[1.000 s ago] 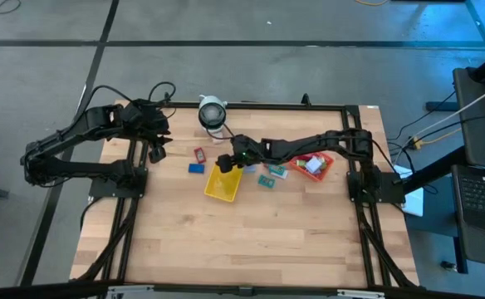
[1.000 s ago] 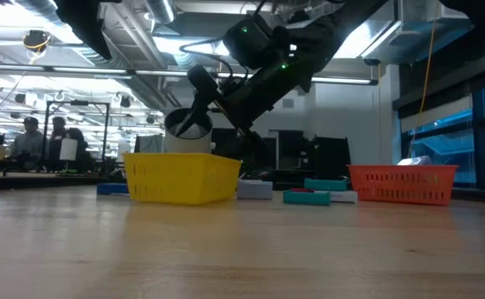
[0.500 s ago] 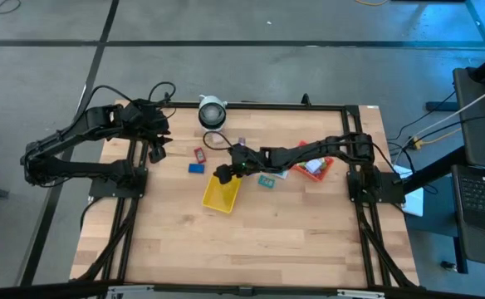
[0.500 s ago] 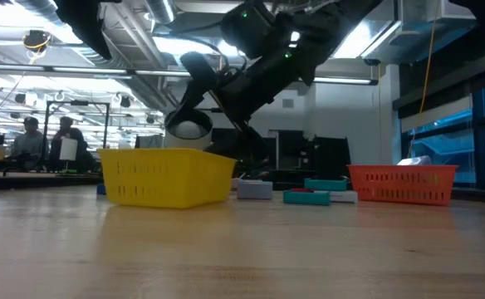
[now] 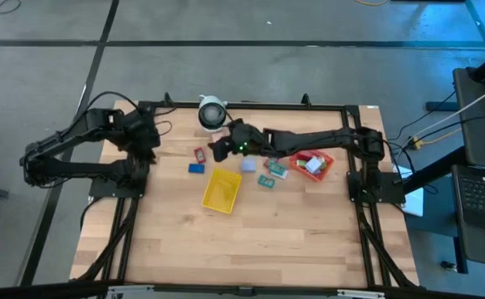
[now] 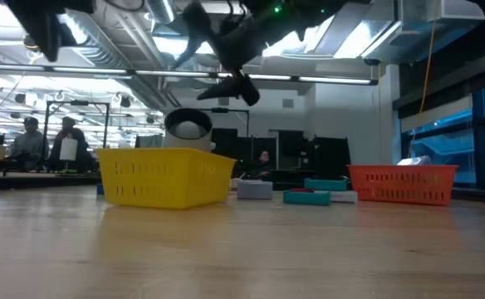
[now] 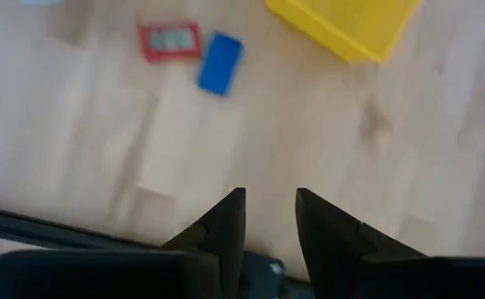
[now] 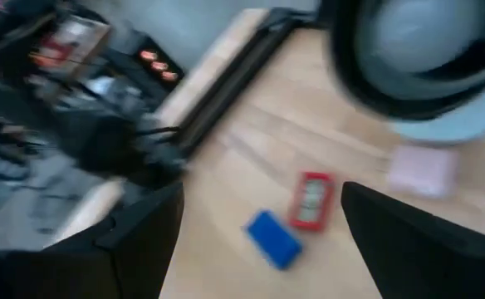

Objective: Pick & Place Office items
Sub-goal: Adjust the yellow basket

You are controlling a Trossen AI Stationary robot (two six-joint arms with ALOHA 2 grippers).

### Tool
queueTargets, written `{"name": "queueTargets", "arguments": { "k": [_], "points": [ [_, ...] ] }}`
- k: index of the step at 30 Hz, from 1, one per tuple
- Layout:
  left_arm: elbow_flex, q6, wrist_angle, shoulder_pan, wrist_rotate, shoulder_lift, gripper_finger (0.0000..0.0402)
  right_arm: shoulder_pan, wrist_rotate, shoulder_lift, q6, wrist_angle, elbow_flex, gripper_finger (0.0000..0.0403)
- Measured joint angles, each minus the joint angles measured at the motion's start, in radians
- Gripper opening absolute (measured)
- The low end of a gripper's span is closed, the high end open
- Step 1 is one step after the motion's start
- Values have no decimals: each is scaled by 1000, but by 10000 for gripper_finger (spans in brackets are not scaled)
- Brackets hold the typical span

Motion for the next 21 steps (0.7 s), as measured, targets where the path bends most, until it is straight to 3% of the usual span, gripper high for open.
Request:
{"name": "queueTargets", "arguments": {
  "k": [3,7,14,21],
  "points": [
    [-86,1,18,0,50,1,90,-11,30,1,-12,-101,24,333],
    [-230,18,232,-6,201,7,78,-4,57,-1,-14,-134,24,333],
    [-343,20,437,-108,193,82,74,27,71,-44,-32,-171,27,333],
    [-312,12,492,-348,179,323,74,29,130,-124,-43,-248,26,333]
  ]
}}
